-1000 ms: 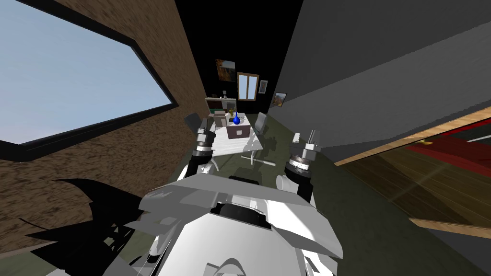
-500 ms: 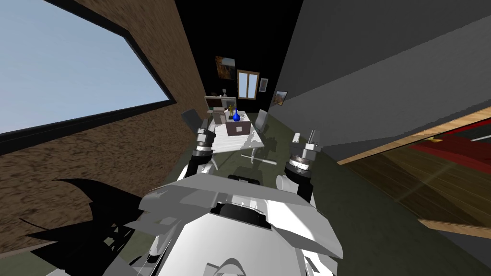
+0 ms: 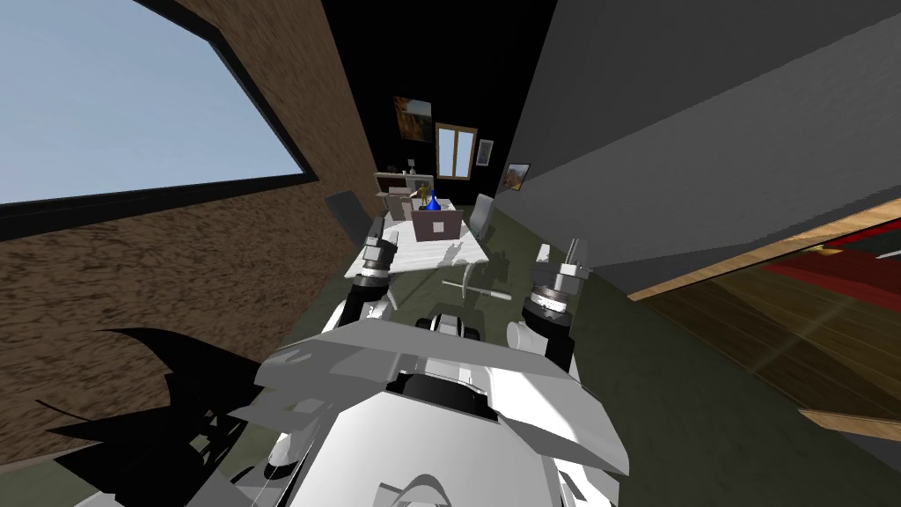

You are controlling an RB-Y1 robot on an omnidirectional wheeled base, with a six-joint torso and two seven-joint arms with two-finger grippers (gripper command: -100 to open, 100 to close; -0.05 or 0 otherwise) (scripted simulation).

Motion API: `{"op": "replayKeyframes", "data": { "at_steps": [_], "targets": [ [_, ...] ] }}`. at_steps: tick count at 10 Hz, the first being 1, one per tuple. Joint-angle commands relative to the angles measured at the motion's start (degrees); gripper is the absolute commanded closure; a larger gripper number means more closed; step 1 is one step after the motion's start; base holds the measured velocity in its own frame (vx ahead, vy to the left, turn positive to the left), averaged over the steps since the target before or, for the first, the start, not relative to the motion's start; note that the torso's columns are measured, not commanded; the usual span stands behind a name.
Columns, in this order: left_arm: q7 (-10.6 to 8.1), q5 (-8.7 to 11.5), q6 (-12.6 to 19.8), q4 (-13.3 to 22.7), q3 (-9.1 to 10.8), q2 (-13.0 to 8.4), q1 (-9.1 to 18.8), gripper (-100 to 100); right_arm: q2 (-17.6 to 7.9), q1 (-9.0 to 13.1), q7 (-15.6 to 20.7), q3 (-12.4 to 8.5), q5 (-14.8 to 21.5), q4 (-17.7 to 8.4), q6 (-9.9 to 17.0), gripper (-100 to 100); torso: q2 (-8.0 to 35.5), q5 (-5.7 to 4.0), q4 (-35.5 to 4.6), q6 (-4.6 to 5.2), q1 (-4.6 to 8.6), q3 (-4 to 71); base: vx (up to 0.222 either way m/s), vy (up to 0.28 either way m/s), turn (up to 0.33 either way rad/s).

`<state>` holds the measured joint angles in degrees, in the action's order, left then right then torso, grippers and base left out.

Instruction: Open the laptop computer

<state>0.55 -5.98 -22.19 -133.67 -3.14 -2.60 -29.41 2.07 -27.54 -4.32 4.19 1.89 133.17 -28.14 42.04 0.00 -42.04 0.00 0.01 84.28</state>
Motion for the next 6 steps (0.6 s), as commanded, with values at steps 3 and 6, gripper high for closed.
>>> {"op": "replayKeyframes", "data": {
  "at_steps": [3,6],
  "targets": [
    [-0.14,0.0,3.2,3.5,0.94,-5.2,3.6,-100,0.0,0.0,0.0,0.0,0.0,0.0,0.0,0,0.2,0.00,-0.2,0.00,0.01,0.3,0.038,-0.025,0.027],
    [-0.27,0.0,6.3,6.9,1.82,-6.9,6.9,-100,0.0,0.0,0.0,0.0,0.0,0.0,0.0,0,0.2,0.00,-0.2,0.00,0.00,0.3,0.056,-0.028,0.030]
  ]
}}
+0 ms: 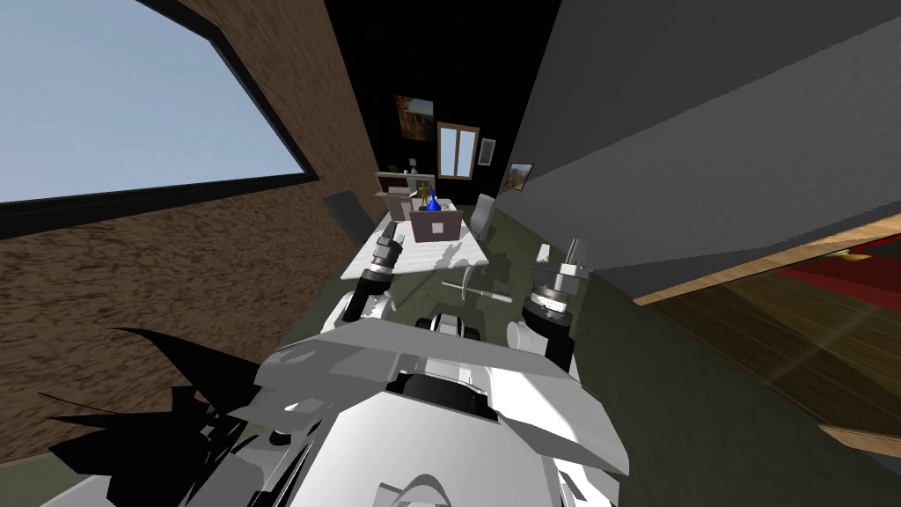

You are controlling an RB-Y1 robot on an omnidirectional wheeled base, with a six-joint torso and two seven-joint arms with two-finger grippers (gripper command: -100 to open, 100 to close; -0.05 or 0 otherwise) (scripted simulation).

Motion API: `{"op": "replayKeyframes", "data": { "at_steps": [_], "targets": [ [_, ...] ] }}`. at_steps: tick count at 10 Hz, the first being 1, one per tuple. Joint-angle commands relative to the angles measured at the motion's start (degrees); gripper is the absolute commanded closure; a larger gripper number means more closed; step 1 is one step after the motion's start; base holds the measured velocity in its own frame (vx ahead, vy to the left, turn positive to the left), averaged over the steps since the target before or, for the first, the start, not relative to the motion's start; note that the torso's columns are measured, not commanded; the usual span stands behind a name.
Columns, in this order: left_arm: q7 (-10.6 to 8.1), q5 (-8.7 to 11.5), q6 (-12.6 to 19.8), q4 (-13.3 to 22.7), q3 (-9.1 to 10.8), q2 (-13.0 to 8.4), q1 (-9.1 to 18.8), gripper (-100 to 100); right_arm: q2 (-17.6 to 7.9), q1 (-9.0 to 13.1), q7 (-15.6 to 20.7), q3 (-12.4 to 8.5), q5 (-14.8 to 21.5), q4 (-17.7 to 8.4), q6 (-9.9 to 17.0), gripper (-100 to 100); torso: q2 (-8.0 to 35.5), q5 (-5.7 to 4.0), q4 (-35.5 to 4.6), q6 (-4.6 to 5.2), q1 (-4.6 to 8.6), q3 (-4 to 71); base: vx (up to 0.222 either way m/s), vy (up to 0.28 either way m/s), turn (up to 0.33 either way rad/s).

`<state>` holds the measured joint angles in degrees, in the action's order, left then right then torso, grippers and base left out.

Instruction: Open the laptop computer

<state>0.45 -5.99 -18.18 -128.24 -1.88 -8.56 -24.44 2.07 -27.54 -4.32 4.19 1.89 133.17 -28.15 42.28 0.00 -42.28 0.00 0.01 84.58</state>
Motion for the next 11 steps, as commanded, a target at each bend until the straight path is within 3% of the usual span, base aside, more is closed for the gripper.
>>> {"op": "replayKeyframes", "data": {
  "at_steps": [1,3,11],
  "targets": [
    [-0.22,0.0,3.4,2.7,0.87,-1.2,3.2,-100,0.0,0.0,0.0,0.0,0.0,0.0,0.0,0,0.0,0.00,0.0,0.00,0.00,0.0,0.061,-0.034,0.036],
    [-0.27,0.1,4.6,4.0,1.19,-1.5,4.4,-100,0.0,0.0,0.0,0.0,0.0,0.0,0.0,0,0.0,-0.01,0.0,0.00,0.02,0.0,0.042,-0.034,0.030],
    [-0.61,0.1,12.9,13.5,3.57,-3.5,13.5,-100,0.0,0.0,0.0,0.0,0.0,0.0,0.0,0,0.0,0.01,0.0,0.00,-0.04,0.0,0.053,-0.032,0.033]
  ]
}}
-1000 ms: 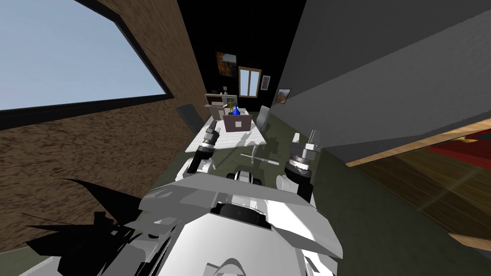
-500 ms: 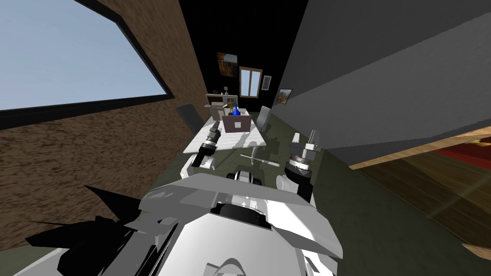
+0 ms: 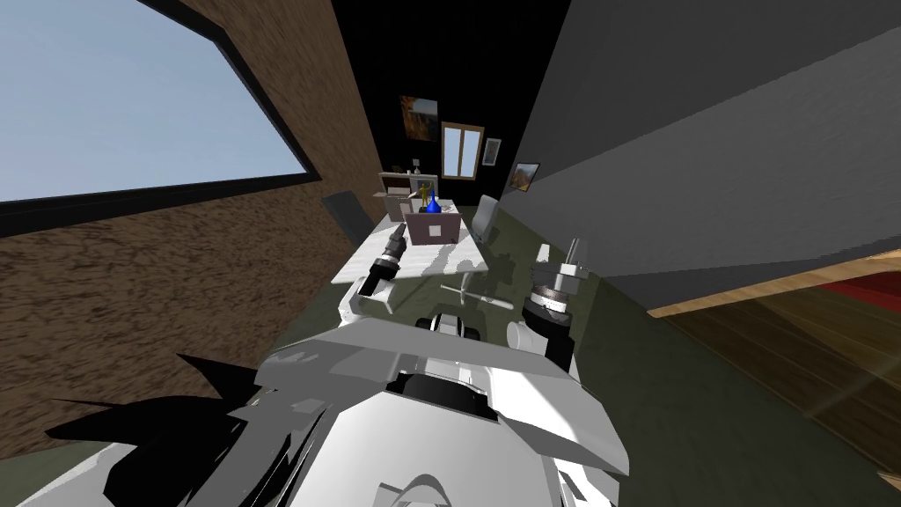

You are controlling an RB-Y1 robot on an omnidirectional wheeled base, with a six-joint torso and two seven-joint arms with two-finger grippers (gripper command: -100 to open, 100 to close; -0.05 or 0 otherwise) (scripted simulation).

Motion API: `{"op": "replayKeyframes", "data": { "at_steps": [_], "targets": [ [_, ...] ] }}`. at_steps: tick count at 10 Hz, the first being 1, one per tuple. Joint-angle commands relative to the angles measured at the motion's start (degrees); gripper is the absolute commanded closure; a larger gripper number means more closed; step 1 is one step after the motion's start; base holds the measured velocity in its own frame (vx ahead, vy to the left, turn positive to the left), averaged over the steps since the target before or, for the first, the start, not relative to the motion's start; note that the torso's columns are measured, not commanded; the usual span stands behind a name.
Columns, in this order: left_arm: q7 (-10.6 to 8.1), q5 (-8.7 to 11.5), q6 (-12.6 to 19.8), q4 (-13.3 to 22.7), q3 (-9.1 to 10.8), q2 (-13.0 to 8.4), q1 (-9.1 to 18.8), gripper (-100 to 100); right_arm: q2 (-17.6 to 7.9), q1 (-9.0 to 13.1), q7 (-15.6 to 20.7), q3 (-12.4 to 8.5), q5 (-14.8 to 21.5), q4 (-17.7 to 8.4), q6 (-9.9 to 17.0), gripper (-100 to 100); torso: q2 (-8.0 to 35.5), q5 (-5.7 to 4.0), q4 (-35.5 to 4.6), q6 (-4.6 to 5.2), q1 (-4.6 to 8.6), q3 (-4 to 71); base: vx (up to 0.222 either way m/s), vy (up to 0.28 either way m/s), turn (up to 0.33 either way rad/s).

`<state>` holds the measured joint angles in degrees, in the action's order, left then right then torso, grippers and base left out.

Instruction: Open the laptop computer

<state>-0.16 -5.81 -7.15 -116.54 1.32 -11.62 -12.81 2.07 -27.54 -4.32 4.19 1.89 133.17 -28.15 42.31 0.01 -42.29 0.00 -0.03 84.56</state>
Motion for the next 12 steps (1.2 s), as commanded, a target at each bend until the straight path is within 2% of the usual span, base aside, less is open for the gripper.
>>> {"op": "replayKeyframes", "data": {
  "at_steps": [1,6,12],
  "targets": [
    [-0.03,-0.1,2.9,2.9,0.65,-0.8,2.9,-100,0.0,0.0,0.0,0.0,0.0,0.0,0.0,0,0.0,-0.01,0.0,0.01,0.03,0.0,0.048,-0.035,0.032],
    [-0.23,0.0,7.7,8.5,2.02,-3.5,8.2,-100,0.0,0.0,0.0,0.0,0.0,0.0,0.0,0,0.0,-0.01,0.0,0.00,0.03,0.0,0.049,-0.032,0.032],
    [-0.52,0.0,14.6,16.6,3.96,-8.1,15.8,-100,0.0,0.0,0.0,0.0,0.0,0.0,0.0,0,-0.1,-0.01,0.0,0.00,0.05,0.0,0.057,-0.041,0.037]
  ]
}}
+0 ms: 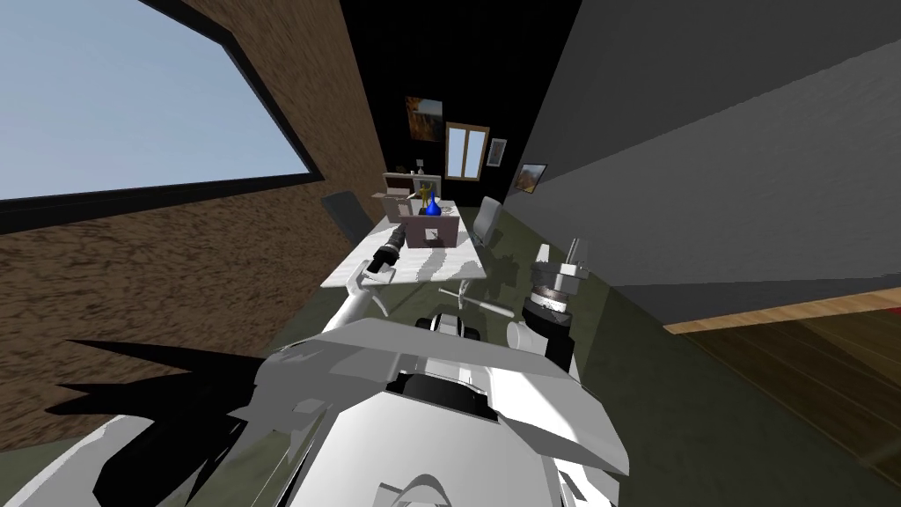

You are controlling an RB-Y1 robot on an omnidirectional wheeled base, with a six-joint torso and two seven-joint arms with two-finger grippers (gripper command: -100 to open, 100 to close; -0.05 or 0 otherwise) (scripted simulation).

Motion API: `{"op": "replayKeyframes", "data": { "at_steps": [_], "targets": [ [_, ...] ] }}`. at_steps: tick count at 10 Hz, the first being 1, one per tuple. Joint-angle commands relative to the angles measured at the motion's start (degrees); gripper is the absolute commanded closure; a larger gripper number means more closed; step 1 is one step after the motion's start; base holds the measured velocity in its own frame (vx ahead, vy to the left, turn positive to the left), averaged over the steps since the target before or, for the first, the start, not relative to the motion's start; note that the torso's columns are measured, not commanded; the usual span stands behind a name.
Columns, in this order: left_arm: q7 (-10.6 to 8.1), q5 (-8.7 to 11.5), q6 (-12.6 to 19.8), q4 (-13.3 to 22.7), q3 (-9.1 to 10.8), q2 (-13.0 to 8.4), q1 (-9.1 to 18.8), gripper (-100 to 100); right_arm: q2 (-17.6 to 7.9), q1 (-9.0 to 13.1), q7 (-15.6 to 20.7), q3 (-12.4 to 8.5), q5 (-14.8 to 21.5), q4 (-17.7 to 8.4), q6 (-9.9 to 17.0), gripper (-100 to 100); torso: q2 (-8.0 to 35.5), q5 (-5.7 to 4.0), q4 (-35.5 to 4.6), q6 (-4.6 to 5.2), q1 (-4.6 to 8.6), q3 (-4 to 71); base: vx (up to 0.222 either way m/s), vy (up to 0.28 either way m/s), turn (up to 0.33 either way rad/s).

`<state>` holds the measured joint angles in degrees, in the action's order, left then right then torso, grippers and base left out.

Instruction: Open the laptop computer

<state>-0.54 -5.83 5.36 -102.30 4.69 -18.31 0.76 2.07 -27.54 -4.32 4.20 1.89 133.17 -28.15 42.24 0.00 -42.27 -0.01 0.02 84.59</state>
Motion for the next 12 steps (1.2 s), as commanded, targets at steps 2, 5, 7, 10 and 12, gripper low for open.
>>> {"op": "replayKeyframes", "data": {
  "at_steps": [2,5,7,10,12],
  "targets": [
    [-0.23,0.1,4.5,5.2,1.26,-3.4,4.8,-100,0.0,0.0,0.0,0.0,0.0,0.0,0.0,0,0.0,0.00,0.0,0.02,-0.01,0.0,0.064,-0.042,0.039],
    [-0.37,0.1,7.8,9.2,2.19,-6.2,8.4,-100,0.0,0.0,0.0,0.0,0.0,0.0,0.0,0,0.1,0.00,0.0,0.01,0.00,-0.1,0.049,-0.043,0.038],
    [-0.44,0.1,9.6,11.4,2.70,-7.5,10.4,-100,0.0,0.0,0.0,0.0,0.0,0.0,0.0,0,0.0,0.01,0.0,0.00,-0.02,0.0,0.055,-0.035,0.030],
    [-0.54,0.1,11.9,14.2,3.35,-8.4,12.9,-100,0.0,0.0,0.0,0.0,0.0,0.0,0.0,0,0.1,0.01,0.0,0.01,-0.04,0.0,0.039,-0.024,0.023],
    [-1.20,1.3,8.1,17.1,5.94,-11.2,11.8,-100,0.0,0.0,0.0,0.0,0.0,0.0,0.0,0,0.1,0.01,0.0,0.04,-0.04,-0.1,-0.029,-0.014,-0.150]
  ]
}}
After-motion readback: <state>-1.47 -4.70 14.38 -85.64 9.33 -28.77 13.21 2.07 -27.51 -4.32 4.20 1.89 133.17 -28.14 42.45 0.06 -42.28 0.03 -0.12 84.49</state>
